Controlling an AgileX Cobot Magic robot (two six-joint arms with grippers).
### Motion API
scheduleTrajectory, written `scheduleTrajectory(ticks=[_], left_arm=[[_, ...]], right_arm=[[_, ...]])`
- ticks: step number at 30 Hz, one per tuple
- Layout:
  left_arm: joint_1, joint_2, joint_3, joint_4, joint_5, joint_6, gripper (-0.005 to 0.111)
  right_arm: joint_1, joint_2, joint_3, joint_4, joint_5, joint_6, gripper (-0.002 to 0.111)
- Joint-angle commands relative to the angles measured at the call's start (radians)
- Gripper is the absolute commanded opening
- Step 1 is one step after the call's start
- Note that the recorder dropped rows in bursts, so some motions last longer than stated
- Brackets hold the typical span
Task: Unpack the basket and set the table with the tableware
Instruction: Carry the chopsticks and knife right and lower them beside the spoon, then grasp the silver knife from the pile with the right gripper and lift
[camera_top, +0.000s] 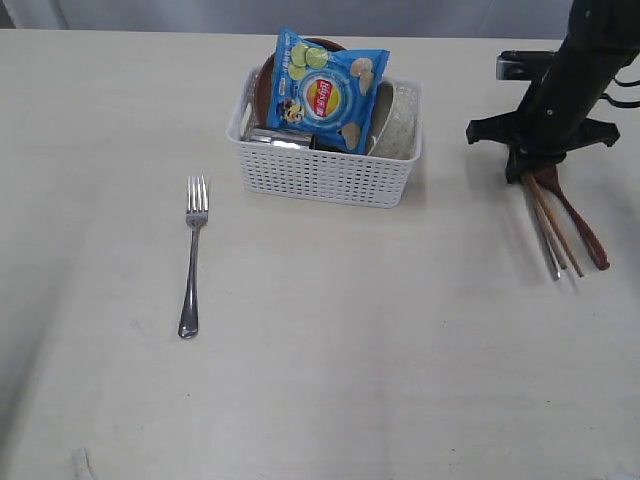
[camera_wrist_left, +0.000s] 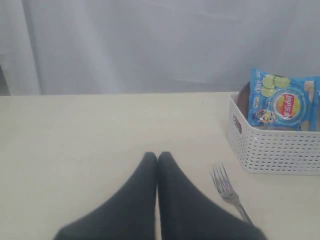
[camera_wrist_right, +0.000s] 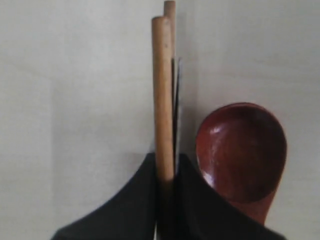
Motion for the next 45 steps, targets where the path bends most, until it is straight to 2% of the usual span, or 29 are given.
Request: scheduleTrajectory(ticks=[1,3,4,5,6,7,14,16,17,21,30,45], left_arm=[[-0.001,-0.004,0.003,-0.003,-0.011,0.0,0.0],[-0.001,-0.004,0.003,-0.003,-0.011,0.0,0.0],[-0.001,-0.004,0.003,-0.003,-0.011,0.0,0.0],[-0.001,-0.004,0.003,-0.003,-0.011,0.0,0.0],[-0.001,-0.004,0.003,-0.003,-0.011,0.0,0.0],[-0.001,-0.004,0.003,-0.003,-0.011,0.0,0.0],[-0.001,-0.004,0.003,-0.003,-0.011,0.0,0.0],[-0.001,-0.004,0.003,-0.003,-0.011,0.0,0.0],[-0.001,-0.004,0.003,-0.003,-0.011,0.0,0.0],[-0.001,-0.004,0.003,-0.003,-0.011,0.0,0.0],[-0.001,-0.004,0.003,-0.003,-0.011,0.0,0.0],[-0.001,-0.004,0.003,-0.003,-0.011,0.0,0.0]], right_arm=[[-0.004,0.005,0.002,-0.002,-0.004,0.0,0.0],[-0.004,0.003,0.002,-0.002,-0.006,-0.007,0.013],[-0.004,0.003,0.002,-0.002,0.006,0.0,0.029],[-0.004,0.003,0.002,-0.001,0.011,0.0,0.036],[-0.004,0.001,0.002,0.004,0.029,0.0,0.05],[-0.004,-0.003,0.002,0.01,0.034,0.0,0.053],[-0.004,-0.15,0.002,0.028,0.076,0.0,0.043],[-0.004,-0.169,0.002,0.028,0.136,0.0,0.037],[-0.004,-0.169,0.003,0.028,0.179,0.0,0.029],[-0.004,-0.169,0.06,0.028,0.18,-0.007,0.017],[-0.004,-0.169,0.182,0.02,0.055,-0.007,0.017],[-0.004,-0.154,0.189,0.02,-0.012,-0.009,0.017]])
